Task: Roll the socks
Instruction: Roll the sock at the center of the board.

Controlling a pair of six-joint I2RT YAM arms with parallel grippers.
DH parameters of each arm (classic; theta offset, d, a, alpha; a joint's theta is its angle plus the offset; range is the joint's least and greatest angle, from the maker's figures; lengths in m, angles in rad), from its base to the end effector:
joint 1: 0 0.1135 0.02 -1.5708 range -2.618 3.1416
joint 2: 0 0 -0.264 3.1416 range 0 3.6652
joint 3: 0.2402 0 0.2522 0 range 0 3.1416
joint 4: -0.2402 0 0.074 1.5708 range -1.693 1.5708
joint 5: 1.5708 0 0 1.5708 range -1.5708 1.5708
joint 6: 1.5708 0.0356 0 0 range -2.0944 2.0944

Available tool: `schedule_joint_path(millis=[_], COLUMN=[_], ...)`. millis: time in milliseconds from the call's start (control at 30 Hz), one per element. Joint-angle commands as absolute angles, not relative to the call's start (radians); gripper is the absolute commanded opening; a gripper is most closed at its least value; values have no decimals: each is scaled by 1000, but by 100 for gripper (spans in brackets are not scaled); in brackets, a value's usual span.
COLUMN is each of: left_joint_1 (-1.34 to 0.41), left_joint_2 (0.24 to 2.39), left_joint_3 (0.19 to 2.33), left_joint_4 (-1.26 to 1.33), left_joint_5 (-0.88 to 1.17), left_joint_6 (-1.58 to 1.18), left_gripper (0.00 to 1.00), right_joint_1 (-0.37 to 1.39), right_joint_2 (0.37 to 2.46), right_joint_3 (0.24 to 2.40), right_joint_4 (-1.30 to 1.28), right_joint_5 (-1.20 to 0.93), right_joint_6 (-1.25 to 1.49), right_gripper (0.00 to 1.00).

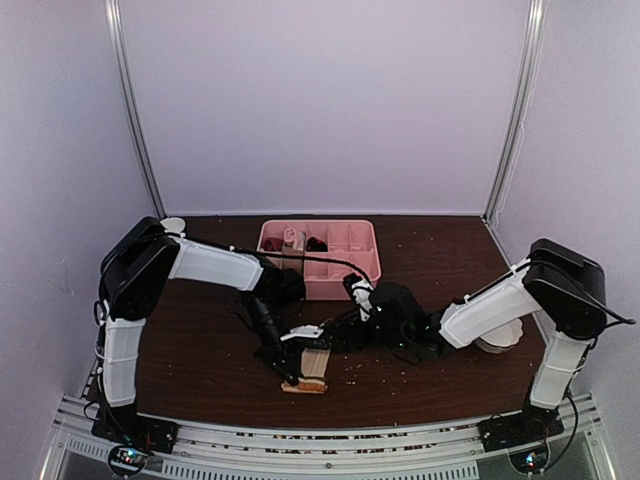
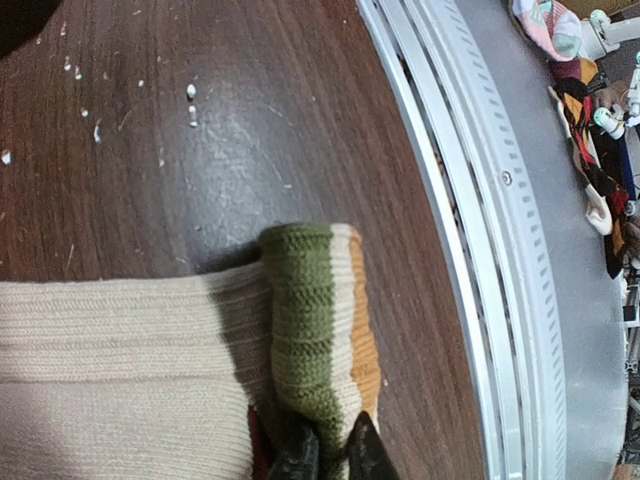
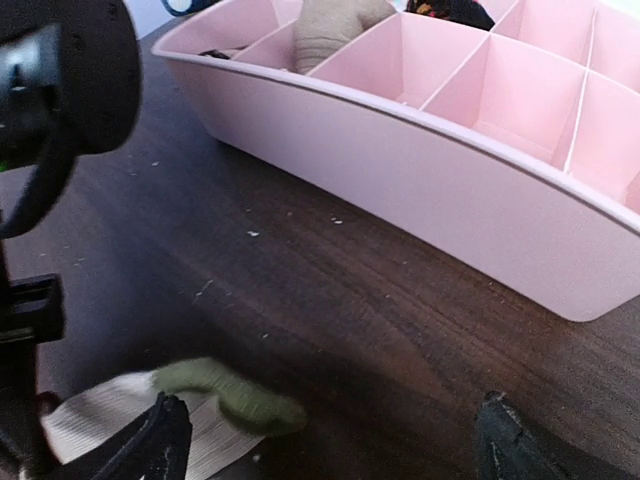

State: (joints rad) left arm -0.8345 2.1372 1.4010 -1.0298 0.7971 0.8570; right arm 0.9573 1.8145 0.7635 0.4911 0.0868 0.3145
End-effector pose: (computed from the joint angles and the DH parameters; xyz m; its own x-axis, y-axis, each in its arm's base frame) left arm 0.2258 -0.2870 0.1192 -0.1104 0.9083 -0.4035 0.7760 -0.1749 -0.6061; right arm 0.2041 0.2846 0.1288 -0.5297 -0.2169 -0.8200 -0.6398 0.7369 0.2183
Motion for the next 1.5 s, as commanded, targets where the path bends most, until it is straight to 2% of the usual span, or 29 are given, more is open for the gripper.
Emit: schedule_joint_path(millis=[0, 133, 367, 467, 500, 600, 733, 867, 900, 1000, 1033, 1067, 1100, 1133, 1167, 1300, 1467], left_joint_1=[-844, -844, -844, -844, -844, -844, -844, -844, -844, -844, -843, -842, -842, -842, -842, -842, -842], left_joint_2=[2124, 2126, 2125, 2125, 2125, 2122, 2118, 2115, 2115, 2110, 2108, 2106, 2107, 2107, 2108, 2115, 2124], left_joint_3=[1393, 1394, 1395, 1398, 1399, 1399, 1399, 1404, 1405, 1403, 1400, 1399, 1399, 1399, 1399, 1405, 1417], left_joint_4=[-1058, -1058, -1058, -1051, -1051, -1051, -1048, -1049, -1049, -1039, -1034, -1033, -1032, -1032, -1032, -1039, -1064], left_joint_5=[767, 768, 762, 746, 746, 743, 737, 720, 717, 708, 705, 704, 705, 706, 706, 710, 720], left_joint_6=[891, 892, 895, 890, 892, 889, 886, 885, 885, 878, 874, 873, 872, 872, 871, 871, 884], left_gripper=[8, 8, 8, 8, 8, 8, 8, 8, 8, 8, 8, 8, 8, 8, 8, 8, 7], right_joint_1=[895, 892, 891, 892, 892, 890, 891, 890, 891, 895, 896, 896, 897, 898, 899, 918, 936], right_joint_2=[1708, 1703, 1707, 1768, 1792, 1882, 2003, 2021, 2008, 1961, 1949, 1937, 1921, 1904, 1886, 1774, 1742], right_joint_3=[685, 635, 482, 525, 552, 643, 746, 765, 755, 713, 678, 643, 612, 590, 578, 591, 770], right_joint_4=[525, 532, 821, 874, 893, 905, 864, 730, 694, 622, 653, 719, 780, 828, 837, 715, 321], right_joint_5=[-3, -107, -286, -378, -404, -446, -459, -303, -249, -159, -169, -197, -219, -235, -247, -228, -303], right_joint_6=[432, 491, 629, 683, 705, 755, 799, 803, 796, 755, 741, 732, 726, 718, 705, 591, 353], right_gripper=[98, 90, 71, 50, 39, 23, 14, 8, 9, 18, 28, 40, 77, 97, 100, 100, 100])
